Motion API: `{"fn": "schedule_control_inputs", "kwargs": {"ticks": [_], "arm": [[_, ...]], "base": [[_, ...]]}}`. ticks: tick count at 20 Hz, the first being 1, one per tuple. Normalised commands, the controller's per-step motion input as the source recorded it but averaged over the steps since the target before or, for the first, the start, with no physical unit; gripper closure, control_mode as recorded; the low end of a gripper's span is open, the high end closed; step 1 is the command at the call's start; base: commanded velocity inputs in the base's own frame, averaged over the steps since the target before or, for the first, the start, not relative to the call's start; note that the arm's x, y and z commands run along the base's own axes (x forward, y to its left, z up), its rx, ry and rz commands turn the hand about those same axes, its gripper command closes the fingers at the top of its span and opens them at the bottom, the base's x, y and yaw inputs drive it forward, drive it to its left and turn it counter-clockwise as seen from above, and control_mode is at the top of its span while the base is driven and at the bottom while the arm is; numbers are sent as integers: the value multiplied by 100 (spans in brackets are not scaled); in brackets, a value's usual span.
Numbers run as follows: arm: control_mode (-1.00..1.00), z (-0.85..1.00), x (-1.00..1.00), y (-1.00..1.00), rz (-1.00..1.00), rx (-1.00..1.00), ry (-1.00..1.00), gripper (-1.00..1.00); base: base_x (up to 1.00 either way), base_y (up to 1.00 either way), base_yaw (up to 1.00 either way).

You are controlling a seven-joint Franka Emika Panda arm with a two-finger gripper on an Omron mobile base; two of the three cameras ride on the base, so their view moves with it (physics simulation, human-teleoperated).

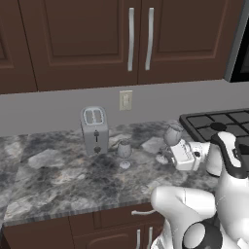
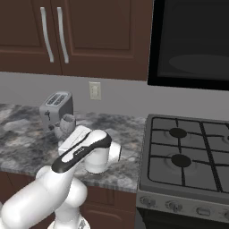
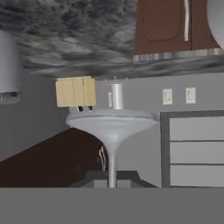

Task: Retrieve the wine glasses from the counter and place one next to each plate.

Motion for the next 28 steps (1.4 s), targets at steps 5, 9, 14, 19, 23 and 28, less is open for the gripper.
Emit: {"fn": "schedule_control_inputs", "kwargs": {"ticks": [5,9,14,19,23,28], "arm": [[-100,100,-73,-41,-9,0,0,100],[-100,92,-83,-43,-7,0,-2,100],[-100,100,-94,-39,-8,-4,-5,100],[-100,94,-67,-26,-7,-12,-2,100],[-100,56,-34,0,-10,-27,0,100],[-100,52,-49,-2,-3,-21,-5,100]], "base": [[0,0,0],[0,0,0],[0,0,0],[0,0,0],[0,0,0],[0,0,0]]}}
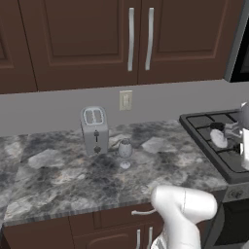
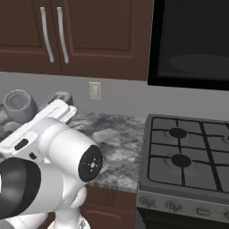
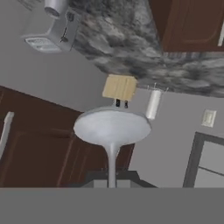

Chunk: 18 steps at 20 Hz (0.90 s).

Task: Retrieve the wine glasses from the counter and place one next to each plate.

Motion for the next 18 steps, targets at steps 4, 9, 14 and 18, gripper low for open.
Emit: {"fn": "schedule_control_inputs", "kwargs": {"ticks": [4,9,14,18], "arm": [[-100,49,-84,-1,0,-15,-25,100],[100,11,-38,0,0,-7,-8,100],[100,0,0,0,0,0,0,100],[100,0,0,0,0,0,0,100]], "base": [[0,0,0],[-58,-27,-5],[-65,-80,-43],[-30,-58,-67]]}}
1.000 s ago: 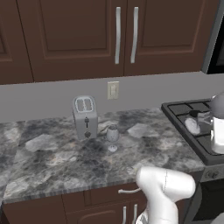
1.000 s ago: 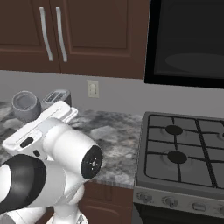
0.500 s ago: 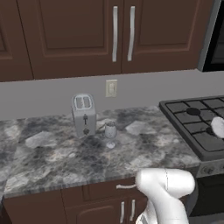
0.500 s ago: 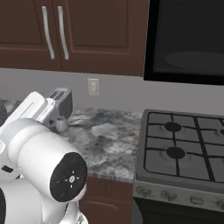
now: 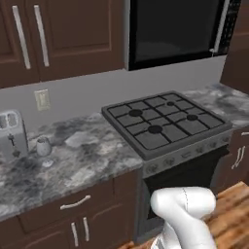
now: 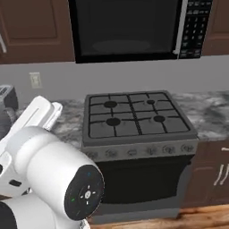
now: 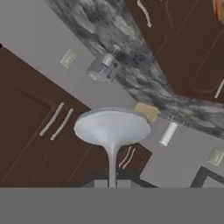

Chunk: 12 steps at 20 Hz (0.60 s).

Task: Retrieve the wine glasses from the counter and place one next to each plate.

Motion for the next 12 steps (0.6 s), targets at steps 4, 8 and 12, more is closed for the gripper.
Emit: {"fn": "schedule_control_inputs", "kwargs": {"ticks": [4,8,12], "arm": [[100,0,0,0,0,0,0,100],[100,0,0,0,0,0,0,100],[100,0,0,0,0,0,0,100]], "base": [[-7,-45,-76],[0,-30,-78],[0,-22,-76]]}}
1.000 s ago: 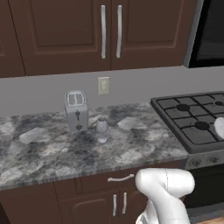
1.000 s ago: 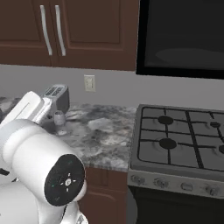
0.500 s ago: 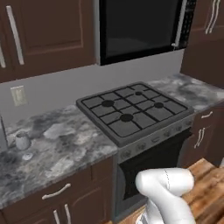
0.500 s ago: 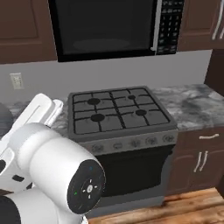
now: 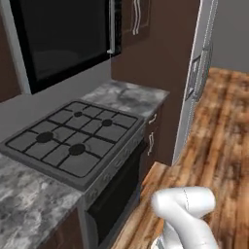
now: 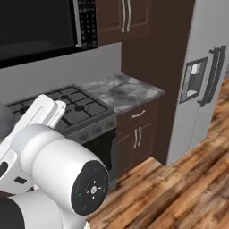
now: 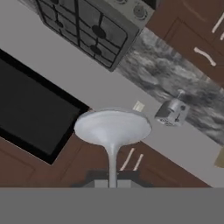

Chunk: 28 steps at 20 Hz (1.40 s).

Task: Retrieve the wine glasses from the counter and place one next to each plate.

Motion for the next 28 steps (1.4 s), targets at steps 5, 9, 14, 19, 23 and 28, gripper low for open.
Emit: {"fn": "schedule_control_inputs", "kwargs": {"ticks": [5,9,14,19,23,28], "arm": [[100,0,0,0,0,0,0,100],[100,0,0,0,0,0,0,100],[100,0,0,0,0,0,0,100],[100,0,0,0,0,0,0,100],[100,0,0,0,0,0,0,100],[100,0,0,0,0,0,0,100]], "base": [[0,-12,-77],[-8,-28,-65],[-23,-45,-54],[-18,-64,-50],[-10,-78,-48],[0,-100,-25]]}}
